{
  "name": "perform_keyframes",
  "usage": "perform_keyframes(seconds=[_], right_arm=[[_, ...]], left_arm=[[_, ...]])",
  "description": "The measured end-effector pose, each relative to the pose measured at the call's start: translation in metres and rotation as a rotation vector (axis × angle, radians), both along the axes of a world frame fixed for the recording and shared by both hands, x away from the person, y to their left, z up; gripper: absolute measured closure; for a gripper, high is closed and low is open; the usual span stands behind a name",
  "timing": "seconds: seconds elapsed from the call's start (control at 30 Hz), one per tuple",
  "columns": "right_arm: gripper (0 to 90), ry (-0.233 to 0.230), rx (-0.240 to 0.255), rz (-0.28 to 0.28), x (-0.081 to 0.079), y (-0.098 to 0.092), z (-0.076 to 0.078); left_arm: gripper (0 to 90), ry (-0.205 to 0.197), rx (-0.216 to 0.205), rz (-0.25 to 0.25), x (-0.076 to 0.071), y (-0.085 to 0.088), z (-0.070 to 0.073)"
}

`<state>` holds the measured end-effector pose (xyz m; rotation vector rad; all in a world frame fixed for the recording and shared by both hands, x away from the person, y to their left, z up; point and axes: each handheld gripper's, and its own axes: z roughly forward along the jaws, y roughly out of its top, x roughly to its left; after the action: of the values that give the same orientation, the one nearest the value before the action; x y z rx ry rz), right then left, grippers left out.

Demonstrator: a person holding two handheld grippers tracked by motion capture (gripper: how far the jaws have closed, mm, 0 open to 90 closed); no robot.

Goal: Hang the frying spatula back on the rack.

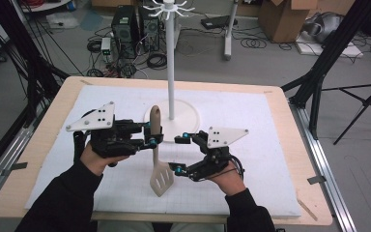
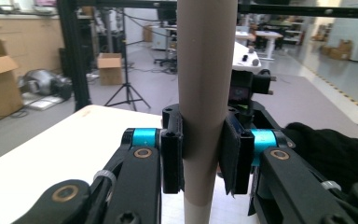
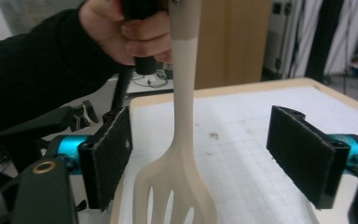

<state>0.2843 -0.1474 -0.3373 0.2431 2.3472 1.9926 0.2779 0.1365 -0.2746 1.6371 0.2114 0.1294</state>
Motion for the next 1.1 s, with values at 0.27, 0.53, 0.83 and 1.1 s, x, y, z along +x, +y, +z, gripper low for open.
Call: perform_keyframes(seconds=[0.27,0.53,0.83,1.1], right_arm=[[31.9,0.002,-0.004,0.05,0.0,0.007,-0.002],[52.0,-0.016,0.011,0.123,-0.001,0.012,-0.003],[77.6,-0.016,0.031,0.16,-0.002,0.014,-0.005],[78.0,0.037,-0.02,0.049,-0.001,0.018,-0.008]], left_arm=[[72.3,0.002,0.007,-0.067,-0.002,-0.009,-0.003],[72.2,0.008,0.012,-0.12,-0.003,-0.019,-0.006],[72.0,-0.002,0.017,-0.131,-0.004,-0.022,-0.006],[52.7,-0.027,0.017,0.059,-0.008,-0.021,-0.005]])
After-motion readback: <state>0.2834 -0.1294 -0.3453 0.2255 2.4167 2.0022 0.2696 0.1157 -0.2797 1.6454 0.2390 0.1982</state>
